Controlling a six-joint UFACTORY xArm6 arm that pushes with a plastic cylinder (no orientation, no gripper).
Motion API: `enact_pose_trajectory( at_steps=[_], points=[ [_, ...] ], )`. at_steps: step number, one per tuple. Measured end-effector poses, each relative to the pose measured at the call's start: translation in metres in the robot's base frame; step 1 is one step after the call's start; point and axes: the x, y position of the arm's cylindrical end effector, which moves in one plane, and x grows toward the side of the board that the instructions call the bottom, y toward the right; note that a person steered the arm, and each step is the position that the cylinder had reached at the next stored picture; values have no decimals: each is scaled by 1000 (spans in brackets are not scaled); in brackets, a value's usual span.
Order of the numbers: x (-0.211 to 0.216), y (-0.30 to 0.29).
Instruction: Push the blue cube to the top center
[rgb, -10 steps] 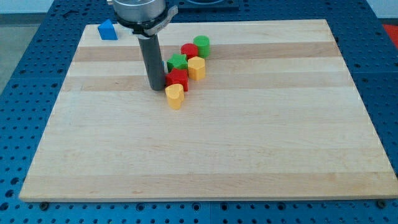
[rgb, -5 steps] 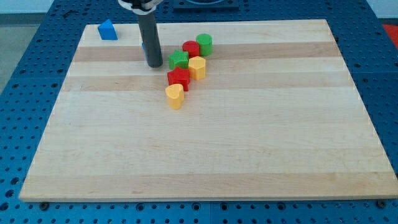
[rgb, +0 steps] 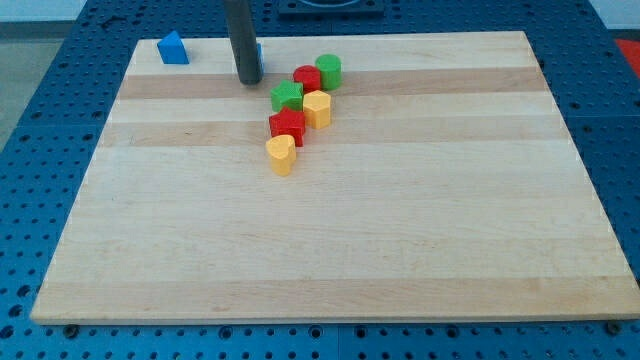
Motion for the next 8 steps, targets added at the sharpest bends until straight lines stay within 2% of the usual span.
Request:
enact_pose_trajectory(
  at_steps=[2, 6, 8],
  points=[
    [-11, -24],
    [-72, -22],
    [-84, -2]
  ],
)
